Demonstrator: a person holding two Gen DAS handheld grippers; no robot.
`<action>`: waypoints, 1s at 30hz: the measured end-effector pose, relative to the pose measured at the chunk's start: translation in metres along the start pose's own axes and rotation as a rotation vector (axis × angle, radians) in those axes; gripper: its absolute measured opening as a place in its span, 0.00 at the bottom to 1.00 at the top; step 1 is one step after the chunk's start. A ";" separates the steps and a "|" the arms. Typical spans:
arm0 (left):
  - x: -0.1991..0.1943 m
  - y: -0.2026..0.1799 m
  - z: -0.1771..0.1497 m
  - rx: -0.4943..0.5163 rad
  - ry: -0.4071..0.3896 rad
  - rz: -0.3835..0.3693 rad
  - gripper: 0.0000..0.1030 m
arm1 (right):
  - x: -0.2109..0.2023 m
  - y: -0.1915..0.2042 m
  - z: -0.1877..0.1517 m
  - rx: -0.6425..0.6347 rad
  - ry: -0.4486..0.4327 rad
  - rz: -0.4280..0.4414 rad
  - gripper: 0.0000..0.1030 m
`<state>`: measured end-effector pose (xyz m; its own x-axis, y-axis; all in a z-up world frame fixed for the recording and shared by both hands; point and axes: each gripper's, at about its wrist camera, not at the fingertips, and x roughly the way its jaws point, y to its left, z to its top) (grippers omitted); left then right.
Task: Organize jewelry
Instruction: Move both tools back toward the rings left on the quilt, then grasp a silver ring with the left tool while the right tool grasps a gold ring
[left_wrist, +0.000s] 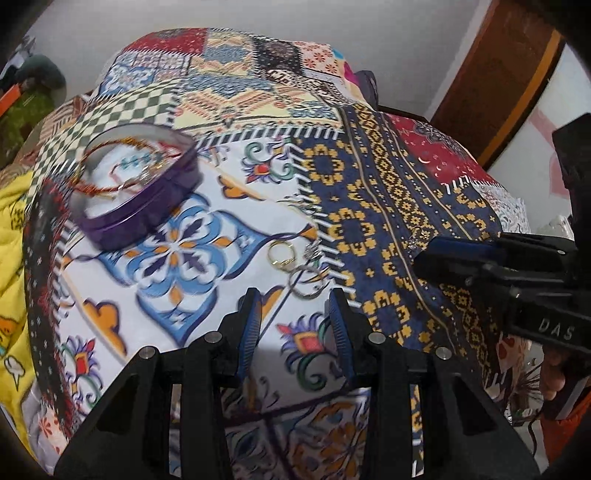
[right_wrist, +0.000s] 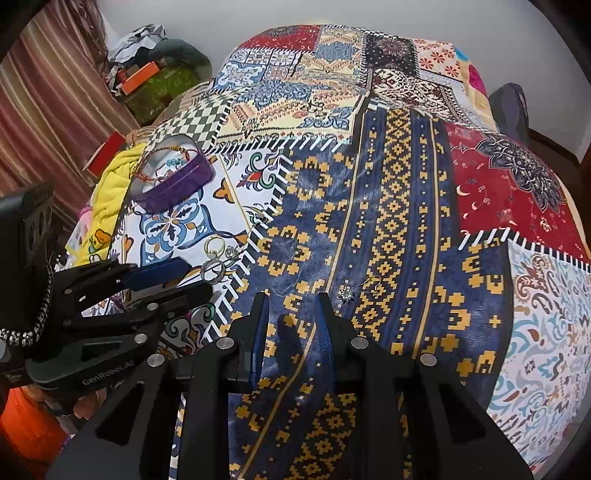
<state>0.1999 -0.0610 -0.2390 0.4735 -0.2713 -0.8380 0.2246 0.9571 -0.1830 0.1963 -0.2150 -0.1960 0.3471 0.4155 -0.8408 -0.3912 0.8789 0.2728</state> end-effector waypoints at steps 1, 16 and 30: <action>0.003 -0.003 0.001 0.008 -0.001 0.001 0.36 | 0.001 0.000 0.000 0.000 0.003 0.001 0.22; -0.005 0.020 0.001 -0.020 -0.065 0.042 0.20 | 0.022 0.022 0.016 -0.056 -0.010 0.029 0.40; -0.025 0.062 -0.008 -0.100 -0.107 0.095 0.20 | 0.053 0.048 0.024 -0.154 -0.016 -0.044 0.14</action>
<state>0.1948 0.0056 -0.2331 0.5773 -0.1838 -0.7956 0.0916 0.9828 -0.1605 0.2167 -0.1452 -0.2163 0.3800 0.3819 -0.8425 -0.5011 0.8506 0.1596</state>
